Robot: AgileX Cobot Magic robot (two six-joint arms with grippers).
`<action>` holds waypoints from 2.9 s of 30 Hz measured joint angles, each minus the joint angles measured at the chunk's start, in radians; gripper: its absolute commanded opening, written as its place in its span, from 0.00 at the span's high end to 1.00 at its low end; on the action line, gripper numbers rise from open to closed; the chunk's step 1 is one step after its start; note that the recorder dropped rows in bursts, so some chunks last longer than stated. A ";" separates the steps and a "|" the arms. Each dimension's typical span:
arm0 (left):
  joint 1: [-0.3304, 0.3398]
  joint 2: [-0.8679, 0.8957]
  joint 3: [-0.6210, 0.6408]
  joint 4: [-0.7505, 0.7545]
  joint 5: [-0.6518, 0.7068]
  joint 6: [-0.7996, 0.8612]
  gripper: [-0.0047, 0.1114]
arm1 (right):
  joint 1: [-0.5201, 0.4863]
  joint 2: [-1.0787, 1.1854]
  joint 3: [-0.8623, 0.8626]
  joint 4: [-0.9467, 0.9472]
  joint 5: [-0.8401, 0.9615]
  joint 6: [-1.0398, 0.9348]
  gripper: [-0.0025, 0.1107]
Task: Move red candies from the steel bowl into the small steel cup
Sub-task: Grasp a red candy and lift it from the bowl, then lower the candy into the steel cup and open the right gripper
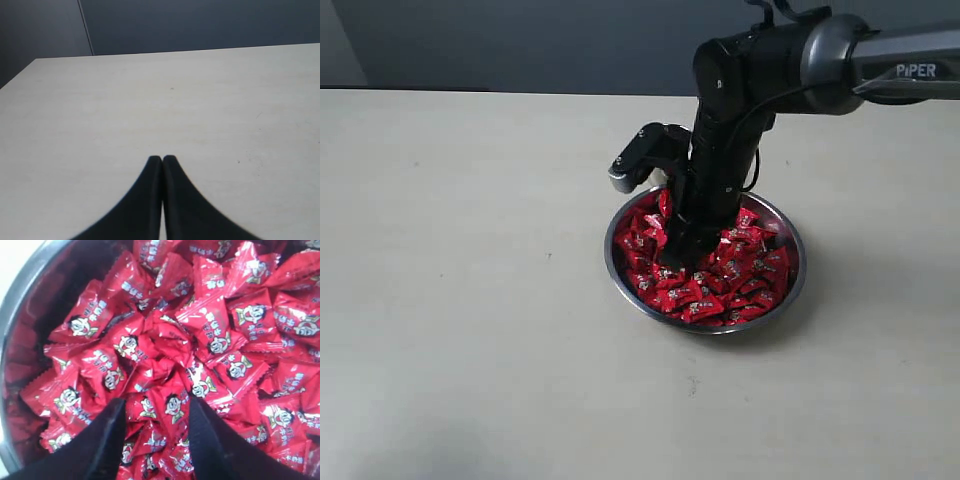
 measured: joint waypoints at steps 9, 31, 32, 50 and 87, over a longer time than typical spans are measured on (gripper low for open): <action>0.000 0.000 0.000 0.000 0.000 0.000 0.96 | 0.000 0.021 0.000 -0.043 -0.025 0.004 0.78; 0.000 0.000 0.000 0.000 0.000 0.000 0.96 | 0.000 0.001 0.000 -0.118 -0.039 0.084 0.99; 0.000 0.000 0.000 0.000 0.000 0.000 0.96 | 0.000 -0.023 0.000 -0.153 -0.035 0.126 0.99; 0.000 0.000 0.000 0.000 0.000 0.000 0.96 | -0.102 -0.029 -0.272 -0.338 -0.181 0.469 0.99; 0.000 0.000 0.000 0.000 0.000 0.000 0.96 | -0.176 0.217 -0.499 0.060 -0.191 0.099 0.99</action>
